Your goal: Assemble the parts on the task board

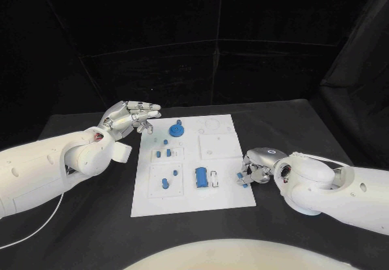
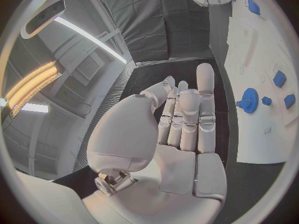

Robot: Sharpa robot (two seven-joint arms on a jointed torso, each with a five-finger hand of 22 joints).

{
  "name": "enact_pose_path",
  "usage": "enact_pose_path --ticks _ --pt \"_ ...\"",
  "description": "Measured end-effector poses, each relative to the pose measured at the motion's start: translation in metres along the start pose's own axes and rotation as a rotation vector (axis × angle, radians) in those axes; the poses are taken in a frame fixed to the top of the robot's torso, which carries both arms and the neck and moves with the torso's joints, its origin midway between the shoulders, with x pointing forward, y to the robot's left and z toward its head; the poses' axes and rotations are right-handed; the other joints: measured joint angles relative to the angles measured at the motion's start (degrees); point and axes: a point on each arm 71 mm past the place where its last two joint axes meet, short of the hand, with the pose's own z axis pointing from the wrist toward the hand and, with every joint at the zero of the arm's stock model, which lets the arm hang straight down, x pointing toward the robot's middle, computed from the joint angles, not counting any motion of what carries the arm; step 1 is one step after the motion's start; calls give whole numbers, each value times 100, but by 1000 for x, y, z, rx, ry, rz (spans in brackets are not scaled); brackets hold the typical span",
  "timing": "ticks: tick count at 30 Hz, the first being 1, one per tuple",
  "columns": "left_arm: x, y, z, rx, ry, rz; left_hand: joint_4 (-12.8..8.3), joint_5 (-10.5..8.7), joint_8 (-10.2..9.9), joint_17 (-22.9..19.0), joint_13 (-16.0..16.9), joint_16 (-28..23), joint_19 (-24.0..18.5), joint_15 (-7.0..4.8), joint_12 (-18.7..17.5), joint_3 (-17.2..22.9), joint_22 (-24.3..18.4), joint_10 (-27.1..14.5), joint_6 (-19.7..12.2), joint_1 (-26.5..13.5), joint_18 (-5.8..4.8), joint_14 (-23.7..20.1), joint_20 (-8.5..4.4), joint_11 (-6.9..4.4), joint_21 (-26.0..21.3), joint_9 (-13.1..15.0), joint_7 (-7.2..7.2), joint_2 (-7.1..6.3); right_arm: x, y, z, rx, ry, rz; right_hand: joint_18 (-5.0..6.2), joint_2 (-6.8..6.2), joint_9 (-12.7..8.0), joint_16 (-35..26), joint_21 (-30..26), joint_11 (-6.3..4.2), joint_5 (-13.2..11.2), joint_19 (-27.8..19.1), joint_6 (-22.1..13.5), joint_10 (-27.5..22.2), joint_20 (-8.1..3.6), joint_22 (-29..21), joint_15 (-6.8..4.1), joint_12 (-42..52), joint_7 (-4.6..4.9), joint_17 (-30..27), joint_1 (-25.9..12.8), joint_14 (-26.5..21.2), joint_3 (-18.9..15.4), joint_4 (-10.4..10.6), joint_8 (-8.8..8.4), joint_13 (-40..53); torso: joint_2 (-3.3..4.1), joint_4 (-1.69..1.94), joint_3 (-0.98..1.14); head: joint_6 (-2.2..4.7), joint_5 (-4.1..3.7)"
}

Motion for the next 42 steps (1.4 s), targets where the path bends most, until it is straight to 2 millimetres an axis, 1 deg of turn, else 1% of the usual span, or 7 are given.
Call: enact_pose_path --ticks 9,15,25,28,33,35,42 --pt "0 0 0 -1 1 -1 0 0 0 1 0 0 0 0 0 0 0 0 0 0 0 0 0 0 0 0 0 0 0 7 1 -12 7 -41 0 140 27 0 0 -20 502 0 16 -20 0 0 -4 -50 14 0 431 -4 171 -249 39 -12 0 1 -4 -5 -4" --pt "0 0 -1 -2 2 -1 0 0 0 1 0 0 0 0 0 0 1 0 0 0 0 0 0 0 0 0 0 0 0 16 2 -27 -3 -49 0 278 -23 0 0 -60 -131 1 35 -83 -64 0 -77 -133 -22 -1 823 -6 841 -626 10 -54 1 5 -6 -7 10" --pt "0 0 -1 -2 2 -2 0 0 0 1 0 0 0 0 0 0 1 0 0 0 0 0 0 0 0 0 0 0 2 19 -2 -35 -29 -3 0 255 -120 0 0 -59 -87 1 -63 -83 -64 0 -85 -190 7 -1 846 1 2176 -515 -218 -112 1 9 -1 -3 43" --pt "0 0 -1 -2 3 -2 0 0 0 1 0 0 0 0 0 0 2 0 0 0 0 0 0 0 0 0 0 0 3 20 -5 -37 -29 39 -1 126 -1670 0 0 -38 45 0 -37 -61 -64 0 -85 -202 33 -1 717 2 2702 -455 -223 -104 0 9 -1 1 47" --pt "0 1 0 -2 4 -3 0 0 0 1 0 0 0 0 0 0 2 0 0 0 0 0 0 0 0 0 0 0 2 28 -9 -57 -38 123 0 -295 -1481 0 0 -41 88 0 26 -17 -63 0 -82 -210 29 -2 276 -3 3092 -300 -189 -55 -1 9 -1 12 67" --pt "0 1 0 -3 4 -3 0 0 0 1 0 0 0 0 0 0 2 0 0 0 0 1 0 0 0 0 0 0 1 33 -10 -71 -51 166 0 -369 -459 0 0 -42 84 0 28 -17 -63 0 -85 -205 29 -2 156 -3 3129 -264 -225 -56 -1 9 -2 15 71" --pt "1 1 0 -3 6 -4 0 0 0 2 0 0 0 0 0 0 2 0 0 0 0 1 0 0 0 0 0 0 -2 43 -9 -97 -83 246 -1 -492 -94 0 0 -42 84 0 49 -17 -63 0 -85 -177 9 -2 19 -3 3196 -203 -225 -45 -1 10 -5 16 85"
